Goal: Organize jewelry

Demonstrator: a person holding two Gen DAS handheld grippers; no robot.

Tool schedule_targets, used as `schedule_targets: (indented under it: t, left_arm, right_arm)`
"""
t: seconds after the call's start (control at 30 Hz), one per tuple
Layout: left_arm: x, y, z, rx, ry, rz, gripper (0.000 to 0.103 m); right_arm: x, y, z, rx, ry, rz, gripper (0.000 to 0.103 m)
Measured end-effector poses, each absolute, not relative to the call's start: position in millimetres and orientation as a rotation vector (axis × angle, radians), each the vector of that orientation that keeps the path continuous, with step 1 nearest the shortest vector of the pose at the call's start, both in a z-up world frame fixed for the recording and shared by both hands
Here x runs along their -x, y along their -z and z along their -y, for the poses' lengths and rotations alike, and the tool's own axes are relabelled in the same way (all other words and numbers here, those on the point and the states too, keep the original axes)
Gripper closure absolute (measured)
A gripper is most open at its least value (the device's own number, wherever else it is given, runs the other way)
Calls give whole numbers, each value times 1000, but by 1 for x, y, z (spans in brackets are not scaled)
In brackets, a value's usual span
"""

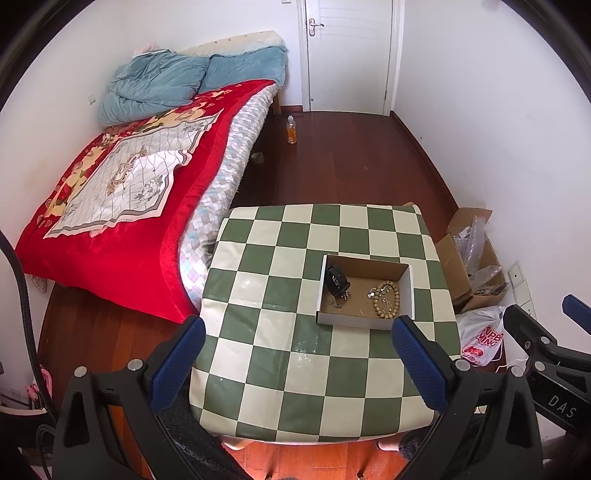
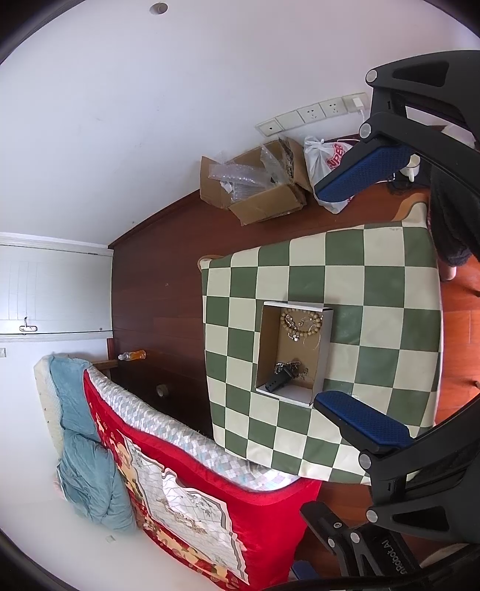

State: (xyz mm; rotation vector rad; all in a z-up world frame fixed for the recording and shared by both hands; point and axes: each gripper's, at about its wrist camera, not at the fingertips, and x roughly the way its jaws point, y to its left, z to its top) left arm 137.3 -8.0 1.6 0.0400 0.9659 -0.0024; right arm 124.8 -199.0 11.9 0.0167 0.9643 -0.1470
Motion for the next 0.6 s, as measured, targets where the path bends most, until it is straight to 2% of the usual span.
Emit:
schedule_targets:
  t: [0.6]
  left_arm:
    - [-133, -6, 8, -38, 4, -956, 0]
  right_arm:
    - [-123, -15, 201, -13, 139, -972, 0]
